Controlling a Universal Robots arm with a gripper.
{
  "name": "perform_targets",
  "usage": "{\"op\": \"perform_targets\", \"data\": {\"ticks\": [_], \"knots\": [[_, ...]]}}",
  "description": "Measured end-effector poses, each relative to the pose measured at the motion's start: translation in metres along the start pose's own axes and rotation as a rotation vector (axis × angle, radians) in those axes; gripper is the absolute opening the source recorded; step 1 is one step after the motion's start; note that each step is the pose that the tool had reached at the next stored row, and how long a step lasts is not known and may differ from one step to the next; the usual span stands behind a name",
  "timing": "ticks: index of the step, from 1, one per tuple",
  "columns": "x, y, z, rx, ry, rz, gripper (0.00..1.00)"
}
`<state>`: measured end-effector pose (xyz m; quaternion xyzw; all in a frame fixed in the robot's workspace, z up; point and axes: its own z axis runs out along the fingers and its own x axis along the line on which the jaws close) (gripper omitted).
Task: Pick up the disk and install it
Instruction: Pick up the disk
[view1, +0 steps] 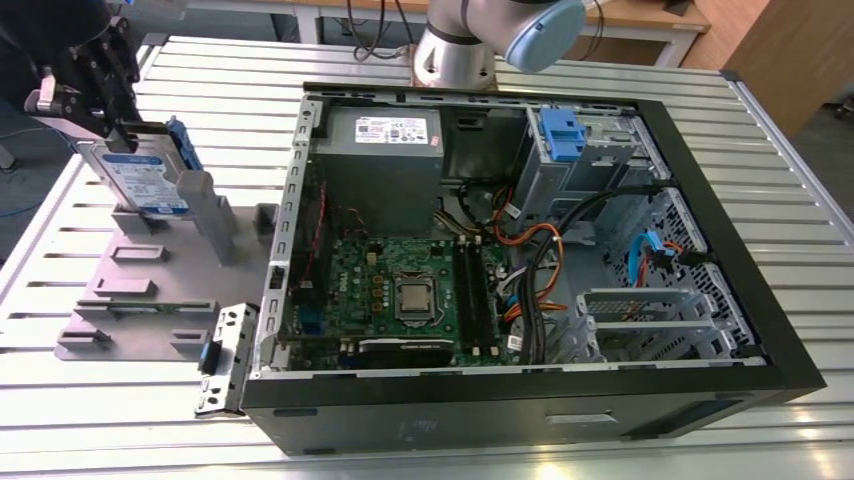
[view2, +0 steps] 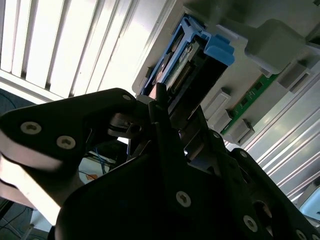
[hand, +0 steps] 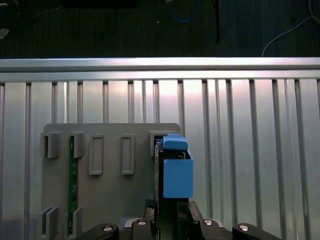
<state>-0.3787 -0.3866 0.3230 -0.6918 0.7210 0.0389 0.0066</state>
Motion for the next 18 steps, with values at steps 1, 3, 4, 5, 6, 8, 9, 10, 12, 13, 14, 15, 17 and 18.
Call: {"op": "perform_targets", "data": {"ticks": [1, 3, 4, 5, 6, 8, 9, 10, 12, 13, 14, 15, 17, 18], "knots": [[0.0, 0.0, 0.0, 0.0, 0.0004, 0.0, 0.35], [0.0, 0.0, -0.0001, 0.0, 0.0008, 0.0, 0.35], [0.0, 0.0, -0.0002, 0.0001, 0.0008, 0.0, 0.35], [0.0, 0.0, -0.0006, -0.0001, 0.0009, 0.0, 0.35], [-0.0001, 0.0001, -0.0012, -0.0002, 0.001, 0.0, 0.35], [-0.0002, 0.0001, -0.0023, 0.0, 0.0008, 0.0, 0.35], [-0.0002, 0.0001, -0.003, 0.0001, 0.0008, 0.0, 0.35], [-0.0002, 0.0002, -0.0039, -0.0001, 0.0009, 0.0, 0.35], [-0.0003, 0.0003, -0.0052, 0.0001, 0.0008, 0.0, 0.35], [-0.0004, 0.0003, -0.0058, 0.0001, 0.0007, 0.0, 0.35], [-0.0004, 0.0003, -0.0065, 0.0, 0.0008, 0.0, 0.35], [-0.0005, 0.0003, -0.007, 0.0001, 0.0008, 0.0, 0.35], [-0.0005, 0.0004, -0.0085, 0.0, 0.0009, 0.0, 0.35], [-0.0006, 0.0004, -0.0091, 0.0, 0.0008, 0.0, 0.35]]}}
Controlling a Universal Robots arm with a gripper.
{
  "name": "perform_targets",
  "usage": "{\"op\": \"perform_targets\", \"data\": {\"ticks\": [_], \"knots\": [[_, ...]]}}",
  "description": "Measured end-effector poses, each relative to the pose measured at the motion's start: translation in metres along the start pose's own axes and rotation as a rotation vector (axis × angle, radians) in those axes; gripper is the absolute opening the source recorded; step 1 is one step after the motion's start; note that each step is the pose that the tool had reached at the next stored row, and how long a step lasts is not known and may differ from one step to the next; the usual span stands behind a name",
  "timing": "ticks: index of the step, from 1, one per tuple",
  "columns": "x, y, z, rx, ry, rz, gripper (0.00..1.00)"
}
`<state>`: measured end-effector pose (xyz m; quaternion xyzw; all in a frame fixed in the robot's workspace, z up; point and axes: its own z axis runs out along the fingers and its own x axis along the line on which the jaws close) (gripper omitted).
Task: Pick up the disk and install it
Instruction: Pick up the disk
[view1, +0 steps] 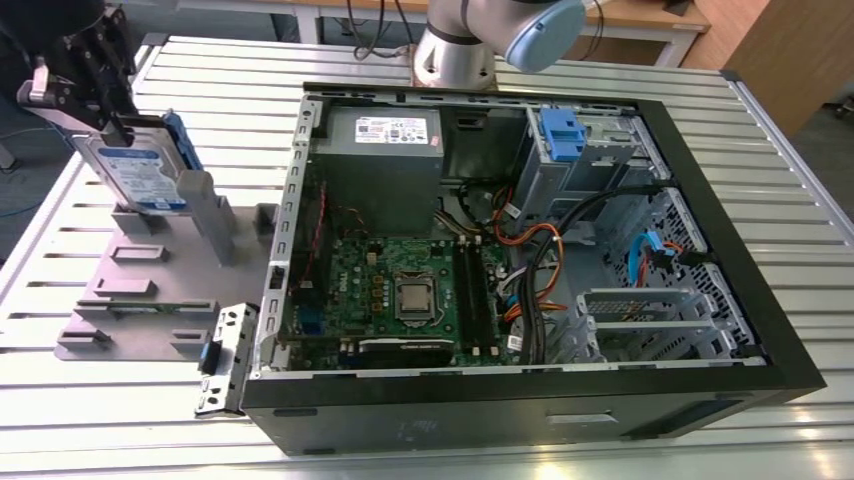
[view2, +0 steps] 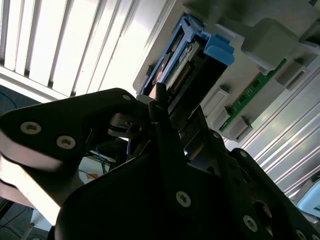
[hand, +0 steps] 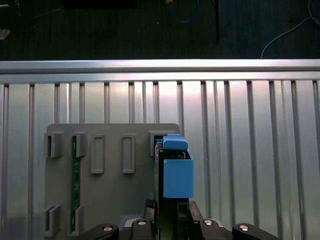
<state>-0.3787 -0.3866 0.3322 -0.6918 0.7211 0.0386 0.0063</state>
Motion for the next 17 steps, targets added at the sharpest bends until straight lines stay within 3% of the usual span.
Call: {"op": "perform_targets", "data": {"ticks": [17], "knots": [[-0.0003, 0.0003, -0.0058, 0.0, 0.0, 0.0, 0.35]]}}
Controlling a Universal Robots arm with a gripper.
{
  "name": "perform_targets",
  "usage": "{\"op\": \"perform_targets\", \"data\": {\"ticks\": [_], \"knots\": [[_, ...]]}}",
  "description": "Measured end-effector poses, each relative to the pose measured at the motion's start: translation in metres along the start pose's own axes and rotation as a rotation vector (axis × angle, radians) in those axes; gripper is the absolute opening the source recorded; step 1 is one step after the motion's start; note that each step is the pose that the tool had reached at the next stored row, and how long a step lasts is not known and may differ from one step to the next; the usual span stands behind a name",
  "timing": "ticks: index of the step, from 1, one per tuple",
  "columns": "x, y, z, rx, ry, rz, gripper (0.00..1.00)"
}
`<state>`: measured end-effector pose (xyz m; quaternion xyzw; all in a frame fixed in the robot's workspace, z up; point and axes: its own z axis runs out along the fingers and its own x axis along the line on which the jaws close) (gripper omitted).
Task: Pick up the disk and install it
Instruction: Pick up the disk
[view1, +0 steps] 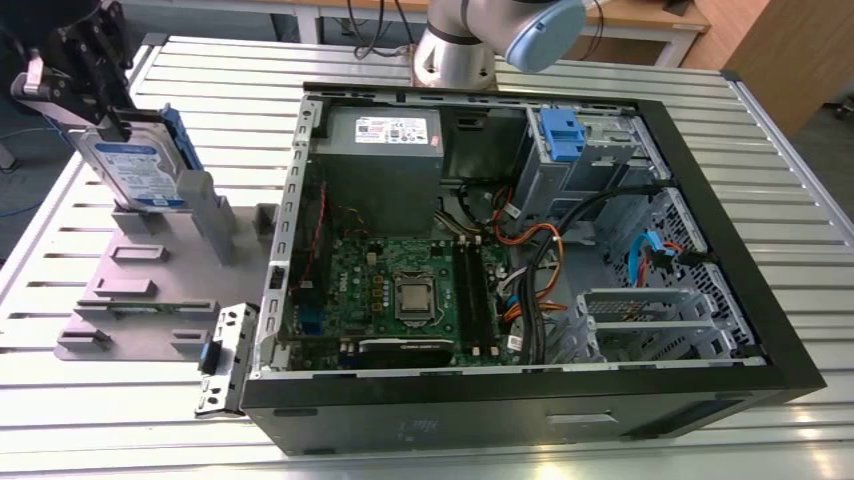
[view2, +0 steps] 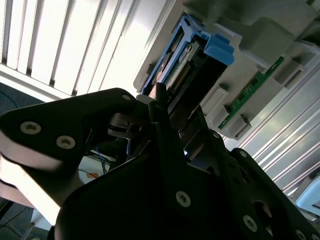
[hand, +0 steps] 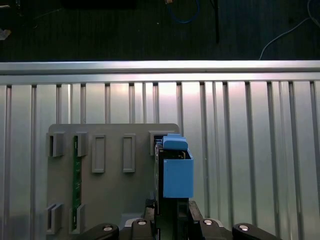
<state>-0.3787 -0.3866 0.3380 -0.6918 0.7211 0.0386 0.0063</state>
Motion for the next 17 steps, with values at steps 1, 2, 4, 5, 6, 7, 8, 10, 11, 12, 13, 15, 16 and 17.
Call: {"op": "perform_targets", "data": {"ticks": [1, 2, 4, 5, 6, 7, 8, 10, 11, 12, 13, 15, 16, 17], "knots": [[0.0, 0.0, -0.0002, 0.0, 0.0, 0.0, 0.35], [0.0, 0.0, -0.0004, 0.0001, 0.0, 0.0, 0.35], [0.0, 0.0, -0.0007, 0.0, 0.0, 0.0, 0.35], [-0.0001, 0.0001, -0.001, 0.0001, 0.0, 0.0, 0.35], [-0.0001, 0.0001, -0.0014, 0.0001, 0.0, 0.0, 0.35], [-0.0001, 0.0001, -0.0015, 0.0001, -0.0001, 0.0, 0.35], [-0.0001, 0.0001, -0.0016, 0.0001, 0.0, 0.0, 0.35], [-0.0001, 0.0001, -0.0021, -0.0001, 0.0, 0.0, 0.35], [-0.0001, 0.0001, -0.0022, 0.0, 0.0, 0.0, 0.35], [-0.0002, 0.0001, -0.0025, 0.0, 0.0, 0.0, 0.35], [-0.0002, 0.0001, -0.0026, 0.0001, 0.0, 0.0, 0.35], [-0.0002, 0.0002, -0.0031, 0.0, 0.0, 0.0, 0.35], [-0.0002, 0.0002, -0.0034, 0.0, 0.0, 0.0, 0.35], [-0.0002, 0.0002, -0.0036, 0.0, 0.0, 0.0, 0.35]]}}
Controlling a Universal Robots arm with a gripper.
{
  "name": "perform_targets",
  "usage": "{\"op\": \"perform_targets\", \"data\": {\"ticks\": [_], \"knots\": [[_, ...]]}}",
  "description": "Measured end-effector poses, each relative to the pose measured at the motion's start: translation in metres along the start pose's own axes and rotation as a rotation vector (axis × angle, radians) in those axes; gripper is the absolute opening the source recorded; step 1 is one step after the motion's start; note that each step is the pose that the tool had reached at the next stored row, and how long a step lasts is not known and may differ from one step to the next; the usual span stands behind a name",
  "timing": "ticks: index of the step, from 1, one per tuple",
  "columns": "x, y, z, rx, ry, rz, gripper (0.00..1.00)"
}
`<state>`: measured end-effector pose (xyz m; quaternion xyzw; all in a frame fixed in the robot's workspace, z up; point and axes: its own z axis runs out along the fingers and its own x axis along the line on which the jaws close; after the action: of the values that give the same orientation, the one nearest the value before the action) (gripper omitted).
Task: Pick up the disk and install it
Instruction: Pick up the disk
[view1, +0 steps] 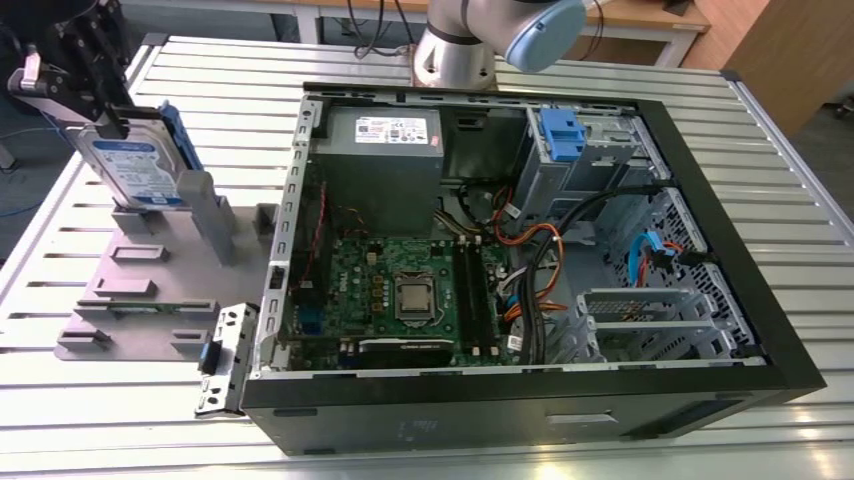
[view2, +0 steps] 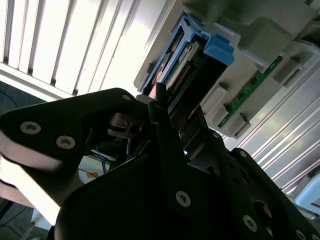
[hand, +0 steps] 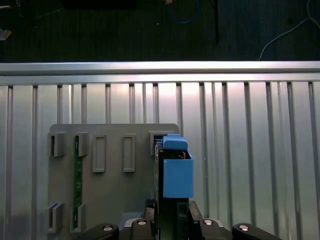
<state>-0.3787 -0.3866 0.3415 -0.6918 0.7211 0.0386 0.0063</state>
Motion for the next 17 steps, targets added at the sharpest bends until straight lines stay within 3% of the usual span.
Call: {"op": "perform_targets", "data": {"ticks": [9, 17], "knots": [[-0.0002, 0.0002, -0.0034, -0.0001, 0.0001, 0.0, 0.35], [-0.0007, 0.0006, -0.0118, -0.0001, 0.0001, 0.0, 0.35]]}}
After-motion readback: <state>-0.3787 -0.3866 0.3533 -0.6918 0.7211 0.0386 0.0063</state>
